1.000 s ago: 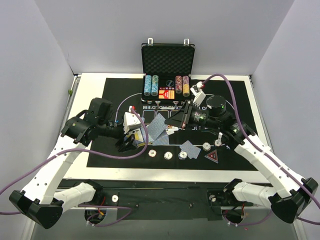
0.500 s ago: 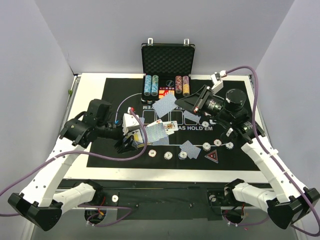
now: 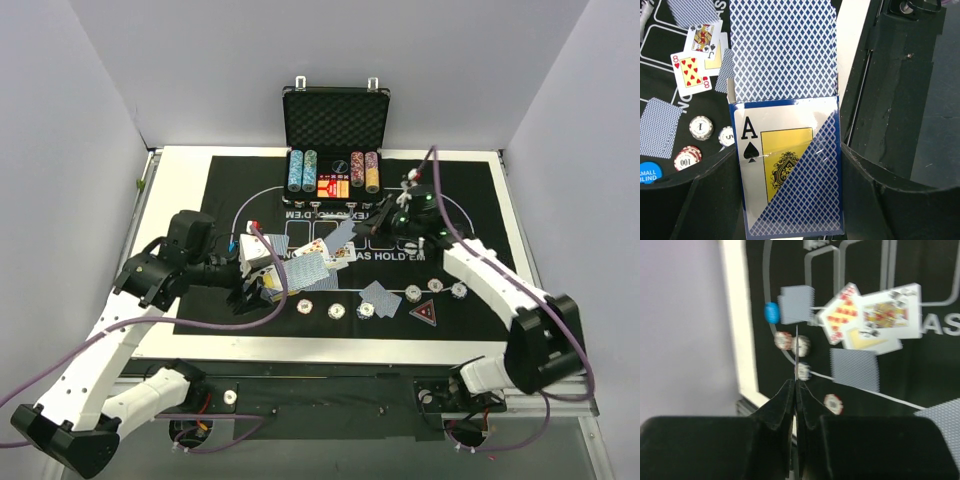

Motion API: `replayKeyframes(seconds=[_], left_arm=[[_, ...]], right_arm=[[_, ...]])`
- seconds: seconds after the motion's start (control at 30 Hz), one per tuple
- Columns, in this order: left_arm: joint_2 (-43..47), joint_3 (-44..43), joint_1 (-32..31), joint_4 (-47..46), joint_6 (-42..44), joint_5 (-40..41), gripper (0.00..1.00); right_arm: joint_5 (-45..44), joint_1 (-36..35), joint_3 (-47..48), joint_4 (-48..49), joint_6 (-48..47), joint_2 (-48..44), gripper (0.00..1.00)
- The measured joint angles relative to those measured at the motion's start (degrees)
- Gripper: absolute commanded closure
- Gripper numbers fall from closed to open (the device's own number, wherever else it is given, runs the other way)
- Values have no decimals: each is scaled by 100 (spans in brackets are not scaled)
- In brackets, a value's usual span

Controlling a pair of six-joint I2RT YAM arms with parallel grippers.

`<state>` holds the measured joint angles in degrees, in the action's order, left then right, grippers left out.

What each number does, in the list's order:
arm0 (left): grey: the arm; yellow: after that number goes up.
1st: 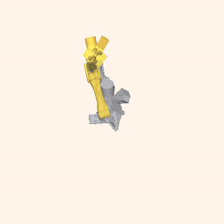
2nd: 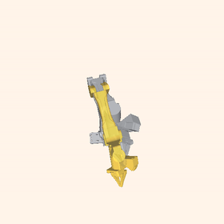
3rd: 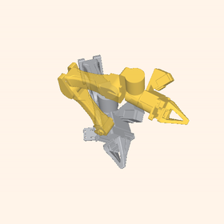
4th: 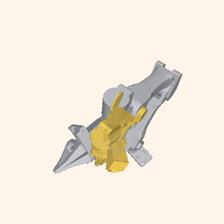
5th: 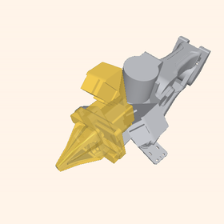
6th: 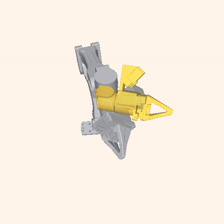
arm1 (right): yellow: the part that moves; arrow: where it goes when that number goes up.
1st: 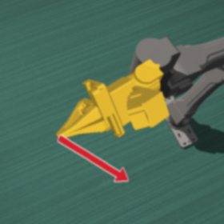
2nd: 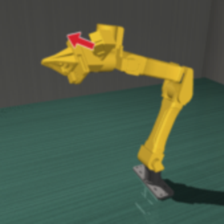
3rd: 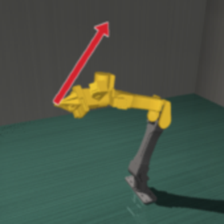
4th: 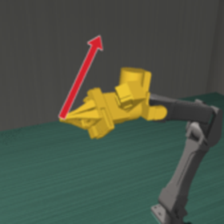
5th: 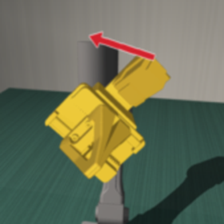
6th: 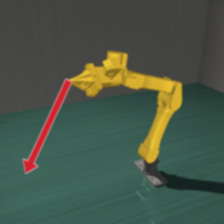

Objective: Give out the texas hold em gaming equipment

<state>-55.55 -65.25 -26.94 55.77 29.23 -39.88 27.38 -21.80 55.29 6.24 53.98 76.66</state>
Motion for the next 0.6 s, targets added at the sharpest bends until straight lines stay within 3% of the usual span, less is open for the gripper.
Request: replayKeyframes(seconds=[0.3, 0.47, 0.6], left_arm=[[114, 278, 157, -234, -227, -7, 99], [146, 310, 166, -328, -275, -9, 98], [168, 361, 188, -341, -295, -9, 99]], right_arm=[[-656, -627, -129, 101, -595, 1803, 100], [-1023, -870, 81, -131, -848, 2374, 67], [-1620, -1126, 417, -874, -1259, 2087, 57]])
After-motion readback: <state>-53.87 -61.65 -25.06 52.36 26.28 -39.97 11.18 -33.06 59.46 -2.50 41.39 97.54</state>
